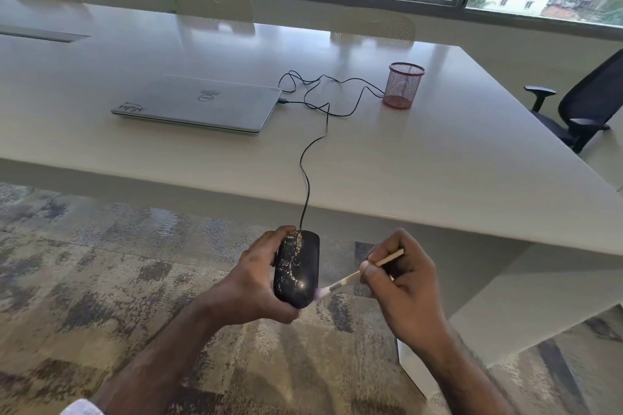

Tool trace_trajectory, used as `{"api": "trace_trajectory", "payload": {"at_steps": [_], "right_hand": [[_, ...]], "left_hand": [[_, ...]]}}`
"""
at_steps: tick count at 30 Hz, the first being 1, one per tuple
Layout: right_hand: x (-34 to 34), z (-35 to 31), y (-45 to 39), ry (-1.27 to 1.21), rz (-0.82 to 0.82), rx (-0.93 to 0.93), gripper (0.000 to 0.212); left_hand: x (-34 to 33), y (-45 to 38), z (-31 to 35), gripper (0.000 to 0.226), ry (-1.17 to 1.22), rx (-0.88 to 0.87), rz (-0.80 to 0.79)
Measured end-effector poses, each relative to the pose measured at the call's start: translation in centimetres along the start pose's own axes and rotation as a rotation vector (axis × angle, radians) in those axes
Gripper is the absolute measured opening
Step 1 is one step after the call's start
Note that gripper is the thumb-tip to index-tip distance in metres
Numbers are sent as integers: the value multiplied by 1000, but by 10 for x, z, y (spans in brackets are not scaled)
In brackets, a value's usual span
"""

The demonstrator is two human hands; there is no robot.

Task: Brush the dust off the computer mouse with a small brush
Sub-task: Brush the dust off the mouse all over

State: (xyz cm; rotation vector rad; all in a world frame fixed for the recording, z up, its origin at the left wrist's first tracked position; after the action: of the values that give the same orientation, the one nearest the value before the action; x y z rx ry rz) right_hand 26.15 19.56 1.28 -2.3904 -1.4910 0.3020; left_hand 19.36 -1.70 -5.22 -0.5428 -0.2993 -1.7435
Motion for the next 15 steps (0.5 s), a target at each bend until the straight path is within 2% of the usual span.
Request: {"api": "trace_trajectory", "payload": {"at_steps": [4,10,15], "right_hand": [[-2,-4,0,-41,11,8,23],[-10,-3,4,-22,-118,-9,21],[-8,-6,4,-71,-65,5,18]], "left_hand": [[-1,-1,1,112,-3,-3,-2],[-1,1,3,112,-3,0,-11],[0,0,4,112,-2,0,-7]]}}
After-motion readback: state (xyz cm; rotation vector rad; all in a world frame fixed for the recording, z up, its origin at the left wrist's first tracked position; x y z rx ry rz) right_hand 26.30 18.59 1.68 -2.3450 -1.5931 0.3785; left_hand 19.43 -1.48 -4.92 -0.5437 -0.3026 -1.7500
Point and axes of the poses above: each hand's wrist, its own y-axis away from the middle knuckle, its own x-axis out of the back of the hand, z = x × y, the point moved 7 cm from there along -y, towards the middle knuckle, and after that the axes turned 15 degrees about z, right-handed, at the moved point
